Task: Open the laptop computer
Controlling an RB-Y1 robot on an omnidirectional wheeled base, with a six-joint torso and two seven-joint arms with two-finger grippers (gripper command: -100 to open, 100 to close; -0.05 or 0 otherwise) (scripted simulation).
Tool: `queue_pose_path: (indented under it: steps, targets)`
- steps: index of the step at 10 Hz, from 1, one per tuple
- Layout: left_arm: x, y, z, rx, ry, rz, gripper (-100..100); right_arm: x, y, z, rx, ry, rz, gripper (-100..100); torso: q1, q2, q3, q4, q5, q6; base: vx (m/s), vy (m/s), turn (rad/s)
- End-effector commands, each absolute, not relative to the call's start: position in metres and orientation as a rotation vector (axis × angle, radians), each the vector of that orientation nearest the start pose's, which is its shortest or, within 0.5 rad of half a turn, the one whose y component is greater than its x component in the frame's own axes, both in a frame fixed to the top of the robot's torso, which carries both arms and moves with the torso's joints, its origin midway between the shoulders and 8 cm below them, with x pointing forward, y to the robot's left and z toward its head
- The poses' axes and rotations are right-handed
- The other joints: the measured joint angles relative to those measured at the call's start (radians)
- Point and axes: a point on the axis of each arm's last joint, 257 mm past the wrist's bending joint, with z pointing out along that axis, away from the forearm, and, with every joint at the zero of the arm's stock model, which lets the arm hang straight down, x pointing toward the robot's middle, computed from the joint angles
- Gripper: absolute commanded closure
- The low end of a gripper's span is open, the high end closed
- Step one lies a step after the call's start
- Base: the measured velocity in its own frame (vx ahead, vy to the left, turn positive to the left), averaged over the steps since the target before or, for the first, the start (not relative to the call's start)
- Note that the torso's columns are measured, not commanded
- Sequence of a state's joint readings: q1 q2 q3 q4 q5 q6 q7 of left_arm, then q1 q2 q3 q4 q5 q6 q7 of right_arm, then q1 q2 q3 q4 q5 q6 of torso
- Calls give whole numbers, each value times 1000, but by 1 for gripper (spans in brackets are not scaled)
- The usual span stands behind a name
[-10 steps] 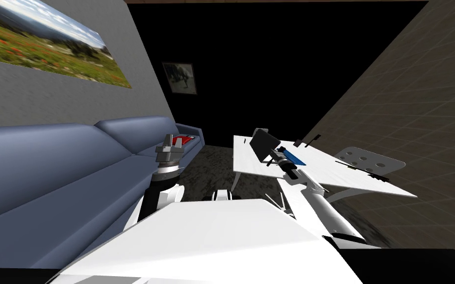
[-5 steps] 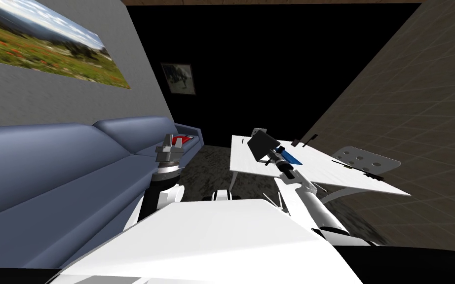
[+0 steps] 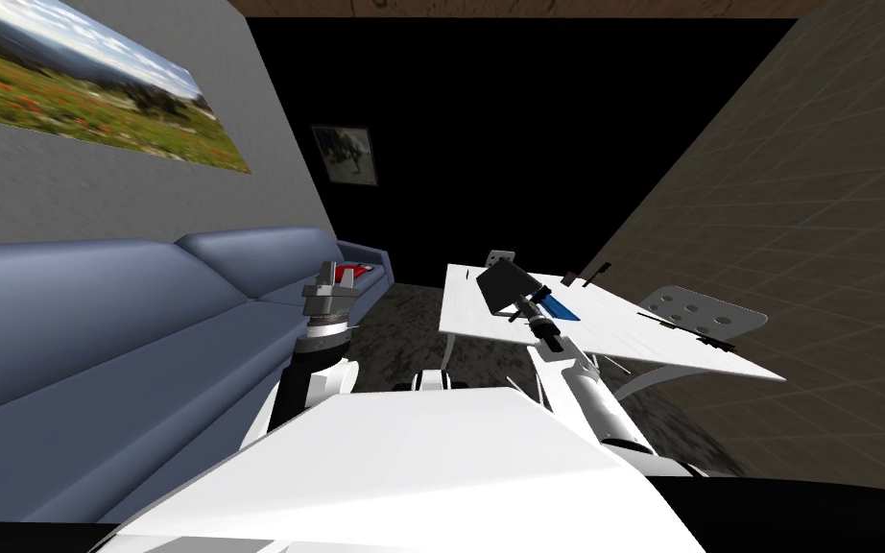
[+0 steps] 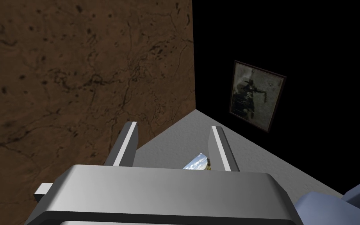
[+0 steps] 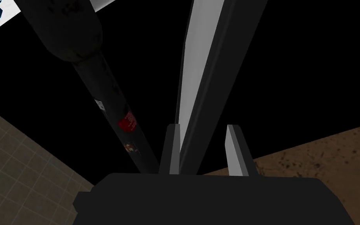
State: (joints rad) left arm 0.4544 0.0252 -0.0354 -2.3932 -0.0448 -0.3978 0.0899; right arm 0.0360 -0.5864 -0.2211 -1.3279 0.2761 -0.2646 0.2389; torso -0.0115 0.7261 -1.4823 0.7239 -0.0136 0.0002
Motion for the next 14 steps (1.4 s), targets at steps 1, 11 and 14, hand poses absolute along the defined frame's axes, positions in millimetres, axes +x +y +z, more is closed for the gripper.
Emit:
queue_pose_path:
  steps: [1,11,14]
  targets:
    - [341,253,69,-609,600,-1419,0,501,-505,-221,533,1470,324,100,1,0,0,1,1,0,-6,-55,-15]
    - [341,253,69,-609,600,-1419,0,496,-463,-252,620,1495,462,-100,-1,-6,-3,3,3,-4,8,-65,27]
    - [341,253,69,-609,600,-1419,0,483,-452,-274,620,1576,429,-100,7,2,1,7,7,-3,17,-26,66]
